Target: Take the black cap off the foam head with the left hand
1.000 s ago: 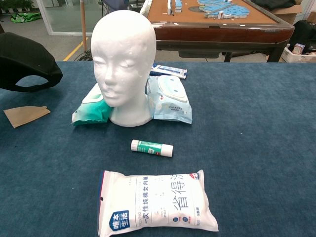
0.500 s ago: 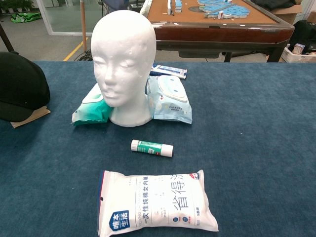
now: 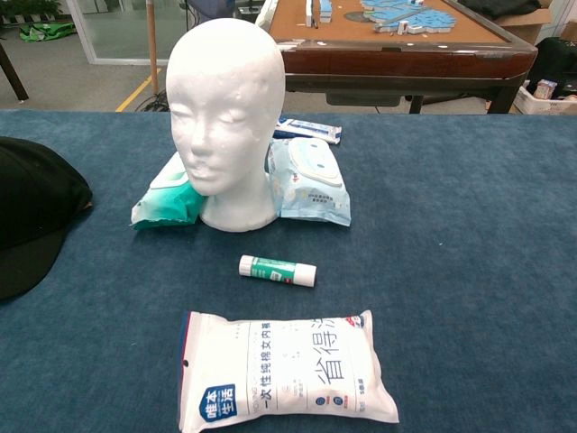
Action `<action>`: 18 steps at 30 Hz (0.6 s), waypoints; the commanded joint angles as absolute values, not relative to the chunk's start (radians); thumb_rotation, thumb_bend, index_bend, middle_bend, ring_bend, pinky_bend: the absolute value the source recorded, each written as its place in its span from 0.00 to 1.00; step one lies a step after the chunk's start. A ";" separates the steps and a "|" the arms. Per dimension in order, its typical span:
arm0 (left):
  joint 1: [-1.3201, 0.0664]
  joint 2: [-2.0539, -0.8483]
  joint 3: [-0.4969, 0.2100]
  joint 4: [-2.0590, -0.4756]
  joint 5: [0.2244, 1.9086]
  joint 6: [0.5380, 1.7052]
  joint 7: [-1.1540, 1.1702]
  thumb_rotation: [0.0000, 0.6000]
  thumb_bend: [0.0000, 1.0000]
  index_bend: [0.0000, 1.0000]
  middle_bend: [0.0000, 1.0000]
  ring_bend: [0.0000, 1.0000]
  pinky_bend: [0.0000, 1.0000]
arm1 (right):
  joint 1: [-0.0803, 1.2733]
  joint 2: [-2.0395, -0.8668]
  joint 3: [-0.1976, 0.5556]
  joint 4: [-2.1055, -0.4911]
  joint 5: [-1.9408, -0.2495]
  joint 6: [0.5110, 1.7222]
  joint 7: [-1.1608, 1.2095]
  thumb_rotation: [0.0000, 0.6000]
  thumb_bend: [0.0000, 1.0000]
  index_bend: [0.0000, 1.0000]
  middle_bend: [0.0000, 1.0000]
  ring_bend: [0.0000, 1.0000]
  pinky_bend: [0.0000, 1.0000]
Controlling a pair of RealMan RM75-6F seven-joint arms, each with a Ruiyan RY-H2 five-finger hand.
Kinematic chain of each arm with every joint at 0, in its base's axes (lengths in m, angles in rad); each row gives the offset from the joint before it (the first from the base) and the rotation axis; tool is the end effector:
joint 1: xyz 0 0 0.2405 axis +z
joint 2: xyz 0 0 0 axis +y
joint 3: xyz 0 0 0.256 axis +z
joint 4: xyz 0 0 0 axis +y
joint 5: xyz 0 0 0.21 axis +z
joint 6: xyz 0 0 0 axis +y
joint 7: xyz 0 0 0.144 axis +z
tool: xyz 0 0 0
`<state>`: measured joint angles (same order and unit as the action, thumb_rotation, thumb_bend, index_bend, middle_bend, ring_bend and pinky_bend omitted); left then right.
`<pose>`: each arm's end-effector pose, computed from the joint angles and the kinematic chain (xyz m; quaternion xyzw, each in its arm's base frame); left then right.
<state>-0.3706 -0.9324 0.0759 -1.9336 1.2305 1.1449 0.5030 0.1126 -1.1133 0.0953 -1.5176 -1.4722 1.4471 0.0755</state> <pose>-0.2667 0.2141 0.1387 -0.7459 -0.3558 -0.1770 0.5345 -0.3263 -0.2011 0.1748 0.5880 -0.3766 0.3913 0.5995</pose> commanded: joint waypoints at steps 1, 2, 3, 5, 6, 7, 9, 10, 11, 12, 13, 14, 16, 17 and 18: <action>-0.353 -0.934 0.073 -1.947 1.208 1.190 0.555 1.00 0.00 0.00 0.28 0.15 0.37 | 0.113 -1.113 0.096 -1.518 -1.472 1.448 0.075 1.00 0.44 0.75 0.60 0.51 0.56; -0.343 -0.948 0.068 -1.939 1.215 1.215 0.555 1.00 0.00 0.00 0.28 0.16 0.37 | 0.112 -1.113 0.096 -1.519 -1.472 1.449 0.074 1.00 0.44 0.75 0.60 0.51 0.56; -0.329 -0.966 0.062 -1.927 1.226 1.242 0.538 1.00 0.00 0.00 0.28 0.16 0.37 | 0.112 -1.112 0.096 -1.519 -1.471 1.449 0.072 1.00 0.44 0.75 0.60 0.51 0.56; -0.312 -0.986 0.054 -1.910 1.240 1.269 0.496 1.00 0.00 0.07 0.28 0.19 0.38 | 0.113 -1.111 0.096 -1.520 -1.471 1.448 0.069 1.00 0.44 0.75 0.60 0.51 0.56; -0.302 -0.995 0.049 -1.899 1.248 1.282 0.467 1.00 0.00 0.10 0.29 0.20 0.38 | 0.113 -1.110 0.097 -1.520 -1.469 1.448 0.067 1.00 0.44 0.75 0.60 0.51 0.56; -0.294 -1.003 0.045 -1.890 1.255 1.294 0.446 1.00 0.00 0.15 0.29 0.21 0.40 | 0.113 -1.109 0.097 -1.521 -1.468 1.447 0.065 1.00 0.44 0.75 0.60 0.51 0.56; -0.271 -1.031 0.031 -1.859 1.276 1.340 0.401 1.00 0.00 0.21 0.31 0.22 0.41 | 0.113 -1.108 0.098 -1.523 -1.466 1.447 0.062 1.00 0.44 0.75 0.60 0.51 0.56; -0.259 -1.046 0.026 -1.844 1.285 1.364 0.386 1.00 0.00 0.24 0.33 0.23 0.42 | 0.113 -1.107 0.099 -1.523 -1.464 1.447 0.062 1.00 0.44 0.75 0.60 0.51 0.56; -0.247 -1.061 0.022 -1.830 1.293 1.388 0.371 1.00 0.01 0.26 0.34 0.23 0.43 | 0.112 -1.107 0.099 -1.523 -1.463 1.447 0.062 1.00 0.44 0.75 0.60 0.51 0.56; -0.230 -1.081 0.017 -1.814 1.301 1.418 0.350 1.00 0.01 0.27 0.35 0.24 0.43 | 0.112 -1.107 0.099 -1.522 -1.460 1.447 0.063 1.00 0.44 0.75 0.60 0.51 0.56; -0.218 -1.095 0.014 -1.803 1.307 1.438 0.337 1.00 0.01 0.28 0.37 0.25 0.43 | 0.111 -1.108 0.099 -1.521 -1.459 1.446 0.064 1.00 0.44 0.75 0.60 0.51 0.56; -0.206 -1.108 0.013 -1.793 1.315 1.457 0.325 1.00 0.01 0.29 0.38 0.26 0.44 | 0.111 -1.108 0.099 -1.520 -1.457 1.444 0.064 1.00 0.44 0.75 0.60 0.51 0.56; -0.182 -1.136 0.017 -1.766 1.340 1.493 0.312 1.00 0.03 0.30 0.41 0.27 0.45 | 0.112 -1.110 0.099 -1.516 -1.455 1.442 0.068 1.00 0.44 0.75 0.60 0.51 0.56; -0.173 -1.148 0.019 -1.754 1.351 1.509 0.313 1.00 0.05 0.31 0.43 0.28 0.45 | 0.111 -1.111 0.098 -1.515 -1.455 1.442 0.070 1.00 0.44 0.75 0.60 0.51 0.56; -0.162 -1.163 0.023 -1.736 1.369 1.528 0.316 1.00 0.07 0.31 0.44 0.28 0.45 | 0.111 -1.112 0.098 -1.513 -1.455 1.441 0.073 1.00 0.44 0.75 0.60 0.51 0.56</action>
<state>-0.1892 -1.1325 0.0225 -1.7678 1.3387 1.4952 0.3267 0.1112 -1.1115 0.0982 -1.5138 -1.4548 1.4415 0.0718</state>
